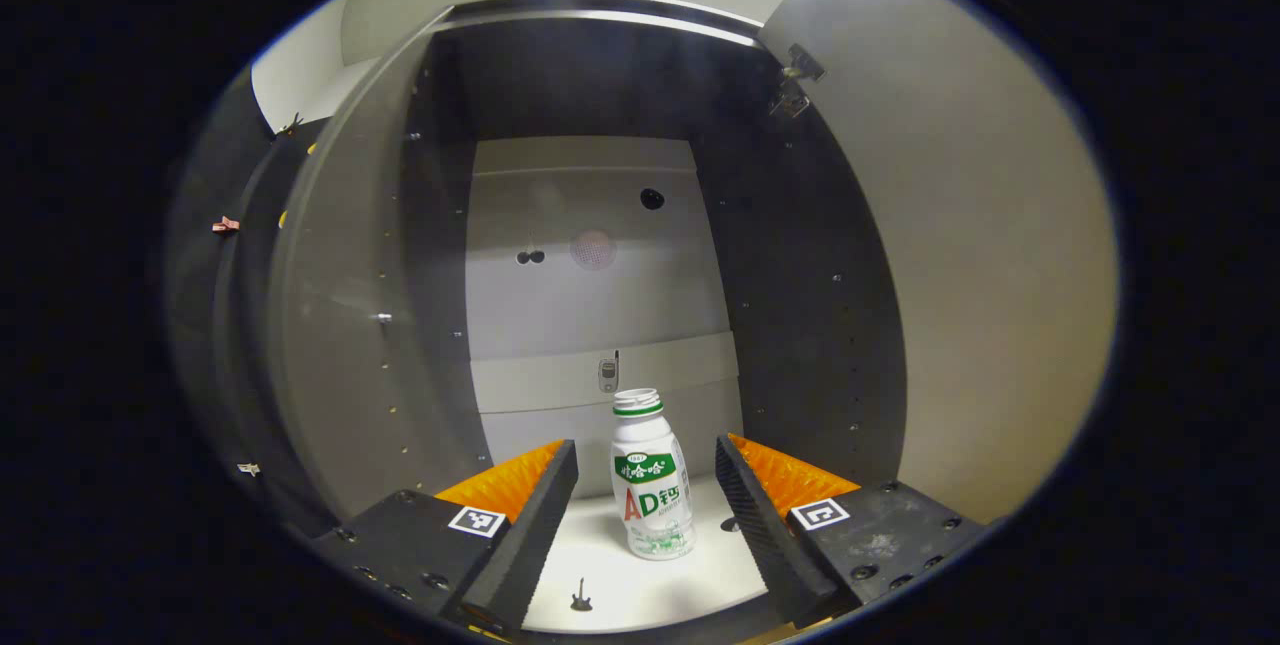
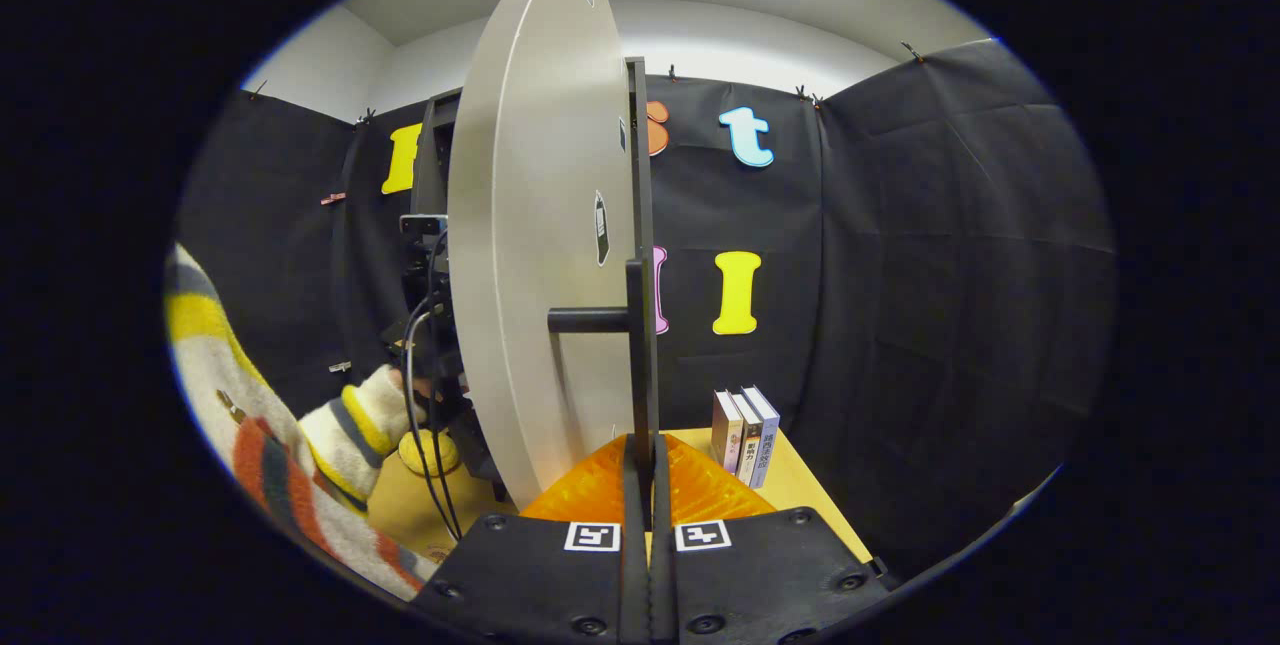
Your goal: Open the cabinet door with the right hand, grasp the bottle in the cabinet with the left hand and place it on the coaster, then close the cabinet door with the right hand.
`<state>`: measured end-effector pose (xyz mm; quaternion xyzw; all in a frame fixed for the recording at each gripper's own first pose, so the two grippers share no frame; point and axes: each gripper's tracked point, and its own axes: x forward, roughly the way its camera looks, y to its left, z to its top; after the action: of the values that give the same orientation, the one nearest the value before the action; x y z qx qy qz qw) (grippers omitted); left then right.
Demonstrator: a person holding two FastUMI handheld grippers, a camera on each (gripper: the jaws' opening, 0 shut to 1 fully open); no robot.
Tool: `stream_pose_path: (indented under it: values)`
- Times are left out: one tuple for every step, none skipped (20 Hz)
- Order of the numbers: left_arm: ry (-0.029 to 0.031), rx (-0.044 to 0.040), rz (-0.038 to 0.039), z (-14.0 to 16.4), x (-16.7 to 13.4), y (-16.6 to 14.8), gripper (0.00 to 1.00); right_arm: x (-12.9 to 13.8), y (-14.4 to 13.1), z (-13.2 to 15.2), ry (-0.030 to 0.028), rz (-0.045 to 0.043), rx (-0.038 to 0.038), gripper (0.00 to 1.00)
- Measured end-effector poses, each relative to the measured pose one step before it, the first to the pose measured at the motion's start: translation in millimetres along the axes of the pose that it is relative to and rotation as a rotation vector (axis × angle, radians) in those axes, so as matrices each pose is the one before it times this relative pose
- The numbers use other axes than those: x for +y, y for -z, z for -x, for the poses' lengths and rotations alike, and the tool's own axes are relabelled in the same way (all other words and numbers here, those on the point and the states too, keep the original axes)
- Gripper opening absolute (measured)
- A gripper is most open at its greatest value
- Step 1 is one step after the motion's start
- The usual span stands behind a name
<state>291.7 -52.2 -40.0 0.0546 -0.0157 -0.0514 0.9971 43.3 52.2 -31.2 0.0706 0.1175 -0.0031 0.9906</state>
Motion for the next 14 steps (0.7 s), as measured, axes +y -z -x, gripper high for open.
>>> stream_pose_path:
  values:
    - [0.00009, 0.00099, -0.01000, -11.99, -0.57, 2.83, 0.88, -0.60, -0.53, 0.83, -0.00207, -0.00778, -0.00151, 0.05]
    - [-0.00185, 0.00104, -0.00499, -10.28, -0.53, 2.46, 0.88, 0.30, 1.17, -0.77, -0.00141, -0.00751, 0.00306, 0.05]
    - [0.00228, 0.00384, 0.00763, -9.95, -1.90, 4.72, 0.88, 0.17, 0.22, -0.29, -0.00086, -0.00722, 0.00329, 0.05]
    - [0.00399, 0.01889, 0.01365, -8.64, -2.42, 6.98, 0.88, 0.33, 0.93, -0.23, 0.00080, -0.00567, 0.00477, 0.05]
    - [-0.00268, 0.02617, 0.00451, -8.08, 0.49, 9.42, 0.88, -0.81, 0.51, 0.25, 0.00302, -0.00415, 0.00528, 0.05]
    - [-0.01114, 0.01684, -0.00385, -8.62, 2.55, 6.86, 0.88, -0.63, 0.44, 0.15, 0.00443, -0.00168, 0.00321, 0.05]
    - [-0.01538, 0.01418, -0.00546, -7.71, 2.93, 7.40, 0.88, -0.48, -0.08, 0.01, -0.00061, 0.00056, 0.00130, 0.05]
    - [-0.01028, 0.01645, -0.00104, -6.13, 1.77, 7.36, 0.88, 0.65, 0.60, -0.76, -0.00408, -0.00203, 0.00434, 0.05]
    - [0.00063, 0.01512, 0.00889, -5.14, -0.01, 6.90, 0.94, 0.29, 0.00, 0.07, -0.00415, -0.00192, 0.00375, 0.05]
    - [0.00783, 0.01686, 0.01535, -3.95, -1.89, 6.63, 0.88, -0.24, 0.78, -1.28, -0.00431, -0.00262, 0.00508, 0.05]
    - [0.00958, 0.01809, 0.01264, -3.29, -1.96, 7.14, 0.88, -0.16, 0.27, 0.10, -0.00321, -0.00102, 0.00289, 0.05]
    - [0.01028, 0.01898, 0.00630, -3.68, -2.56, 6.70, 0.88, 1.33, 0.54, -0.48, -0.00343, -0.00576, 0.00272, 0.05]
    - [0.00460, 0.01580, 0.00341, -4.61, -1.92, 6.30, 0.94, 0.10, 0.31, 1.04, -0.00111, -0.00426, 0.00071, 0.05]
    - [-0.00348, 0.00784, 0.00420, -2.85, 0.01, 4.36, 0.86, 0.00, -0.47, -1.68, 0.00111, -0.00395, -0.00260, 0.08]
